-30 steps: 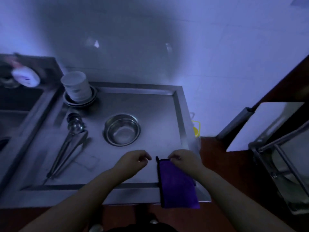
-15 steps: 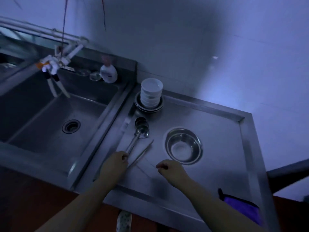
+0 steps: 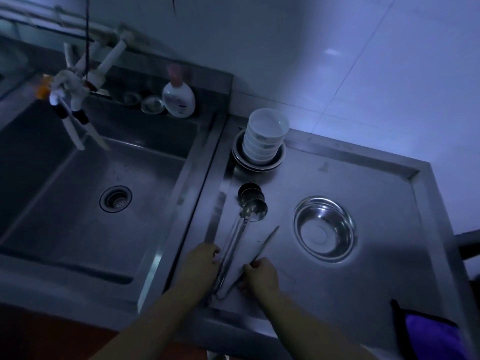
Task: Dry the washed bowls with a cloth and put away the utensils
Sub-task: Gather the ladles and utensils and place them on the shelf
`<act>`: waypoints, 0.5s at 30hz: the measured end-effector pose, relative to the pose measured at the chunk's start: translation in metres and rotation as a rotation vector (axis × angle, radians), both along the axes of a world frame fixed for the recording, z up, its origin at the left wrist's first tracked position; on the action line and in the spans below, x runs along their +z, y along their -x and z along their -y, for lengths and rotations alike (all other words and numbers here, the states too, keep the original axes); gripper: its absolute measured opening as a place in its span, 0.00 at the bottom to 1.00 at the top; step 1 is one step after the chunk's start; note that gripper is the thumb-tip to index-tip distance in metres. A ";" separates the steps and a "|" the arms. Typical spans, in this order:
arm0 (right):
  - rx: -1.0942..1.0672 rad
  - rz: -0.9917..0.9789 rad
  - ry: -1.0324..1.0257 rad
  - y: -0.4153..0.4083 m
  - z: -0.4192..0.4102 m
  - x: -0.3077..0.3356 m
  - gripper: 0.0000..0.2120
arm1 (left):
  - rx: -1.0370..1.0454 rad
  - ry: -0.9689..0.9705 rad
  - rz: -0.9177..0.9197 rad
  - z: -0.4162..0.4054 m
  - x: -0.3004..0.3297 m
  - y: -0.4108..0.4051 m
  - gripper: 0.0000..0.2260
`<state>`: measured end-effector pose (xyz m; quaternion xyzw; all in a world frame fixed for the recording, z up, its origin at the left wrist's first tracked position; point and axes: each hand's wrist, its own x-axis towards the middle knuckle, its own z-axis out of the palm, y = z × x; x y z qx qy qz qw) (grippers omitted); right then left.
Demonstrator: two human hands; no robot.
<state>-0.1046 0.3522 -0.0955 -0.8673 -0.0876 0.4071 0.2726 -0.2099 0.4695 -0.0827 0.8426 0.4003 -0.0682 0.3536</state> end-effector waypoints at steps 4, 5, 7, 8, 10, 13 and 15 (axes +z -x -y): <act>0.019 0.063 0.034 -0.002 0.008 0.009 0.08 | -0.045 -0.026 0.006 -0.009 -0.008 -0.009 0.12; 0.017 0.080 0.044 -0.003 0.012 0.011 0.09 | -0.058 -0.043 0.006 -0.010 -0.010 -0.012 0.12; 0.001 0.099 0.049 -0.006 0.020 0.015 0.10 | -0.093 -0.079 -0.005 -0.010 -0.014 -0.020 0.10; -0.012 0.111 0.059 -0.007 0.024 0.017 0.10 | -0.113 -0.097 -0.012 -0.010 -0.014 -0.025 0.10; -0.049 0.127 0.083 -0.010 0.031 0.020 0.07 | -0.168 -0.165 -0.049 -0.007 -0.016 -0.037 0.16; -0.098 0.143 0.109 -0.017 0.041 0.021 0.03 | -0.259 -0.319 -0.161 -0.002 -0.021 -0.052 0.25; -0.151 0.144 0.093 -0.021 0.046 0.021 0.03 | -0.258 -0.370 -0.182 0.000 -0.026 -0.059 0.23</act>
